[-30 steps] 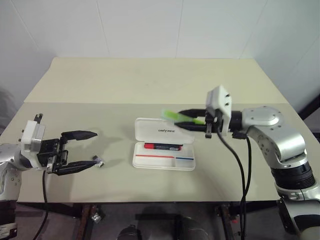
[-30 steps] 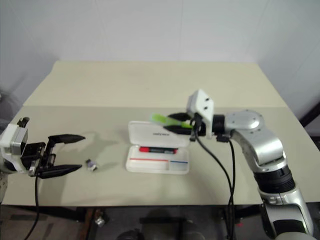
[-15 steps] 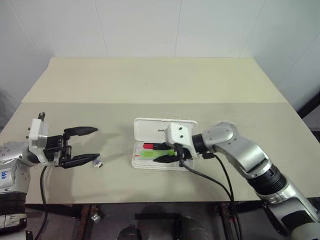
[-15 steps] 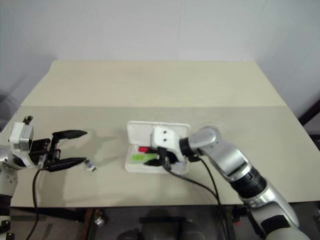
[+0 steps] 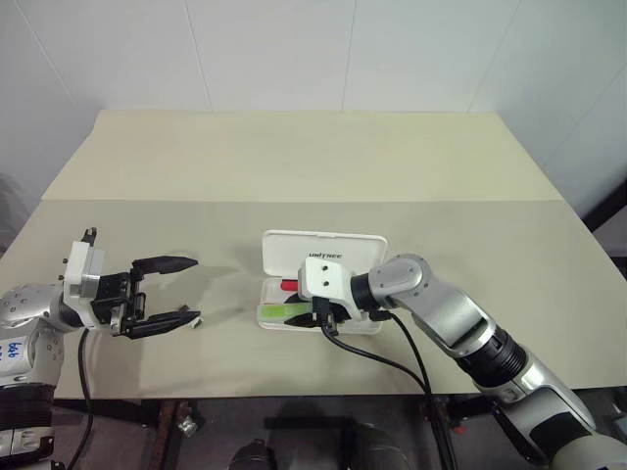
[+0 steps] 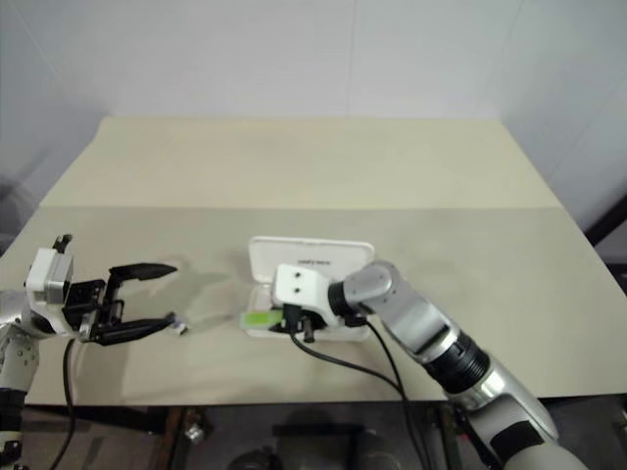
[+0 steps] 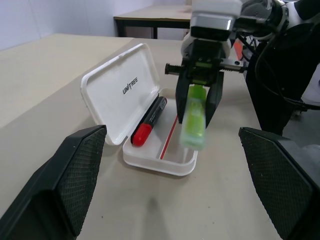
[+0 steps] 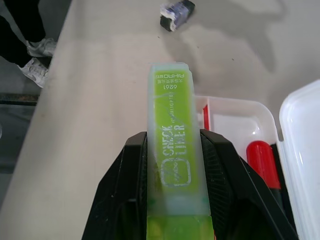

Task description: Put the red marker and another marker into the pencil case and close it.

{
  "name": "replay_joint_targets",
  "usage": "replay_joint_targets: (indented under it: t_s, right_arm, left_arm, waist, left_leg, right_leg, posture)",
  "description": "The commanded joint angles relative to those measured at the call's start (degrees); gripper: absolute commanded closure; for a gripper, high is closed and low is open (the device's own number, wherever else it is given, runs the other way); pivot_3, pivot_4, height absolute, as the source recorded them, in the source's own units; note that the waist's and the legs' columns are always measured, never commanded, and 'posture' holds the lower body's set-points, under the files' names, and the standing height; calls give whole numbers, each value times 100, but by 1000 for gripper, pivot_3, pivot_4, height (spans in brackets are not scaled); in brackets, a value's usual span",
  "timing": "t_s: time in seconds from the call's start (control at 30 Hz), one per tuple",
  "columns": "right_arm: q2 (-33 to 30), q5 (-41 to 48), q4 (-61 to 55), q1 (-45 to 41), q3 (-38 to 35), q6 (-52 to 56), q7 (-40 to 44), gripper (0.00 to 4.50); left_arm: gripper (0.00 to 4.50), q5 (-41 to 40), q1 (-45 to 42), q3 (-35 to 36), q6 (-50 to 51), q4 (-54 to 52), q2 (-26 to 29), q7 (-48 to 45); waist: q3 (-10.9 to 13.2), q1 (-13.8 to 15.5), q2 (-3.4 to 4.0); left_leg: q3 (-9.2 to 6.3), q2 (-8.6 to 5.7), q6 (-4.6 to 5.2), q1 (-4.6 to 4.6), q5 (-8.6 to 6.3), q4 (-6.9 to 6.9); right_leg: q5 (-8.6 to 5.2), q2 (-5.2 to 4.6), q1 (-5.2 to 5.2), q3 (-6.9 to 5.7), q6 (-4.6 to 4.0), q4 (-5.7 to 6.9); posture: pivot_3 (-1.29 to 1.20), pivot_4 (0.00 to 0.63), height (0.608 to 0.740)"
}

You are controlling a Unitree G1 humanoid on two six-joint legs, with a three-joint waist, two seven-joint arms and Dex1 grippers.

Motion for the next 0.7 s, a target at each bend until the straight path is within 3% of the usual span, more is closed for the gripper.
replay_joint_targets:
  t_s: [0.03, 0.7]
  right_arm:
    - [108, 41, -231, 26, -146, 197, -119, 3384]
    - [193, 40, -7, 168, -204, 366, -329, 3384]
  left_arm:
    - [0, -89, 46, 97, -27, -215, 6, -166]
    - [0, -45, 45, 82, -46, -304, -73, -103]
  waist:
    - [0, -4, 0]
    - [-1, -2, -1]
  left_leg:
    - [0, 0, 0, 0, 0, 0]
    - [-1, 0, 2, -1, -1, 0]
  right_leg:
    - [0, 0, 0, 0, 0, 0]
    - [0, 0, 0, 0, 0, 0]
  posture:
    - [0, 150, 740]
    - [0, 150, 740]
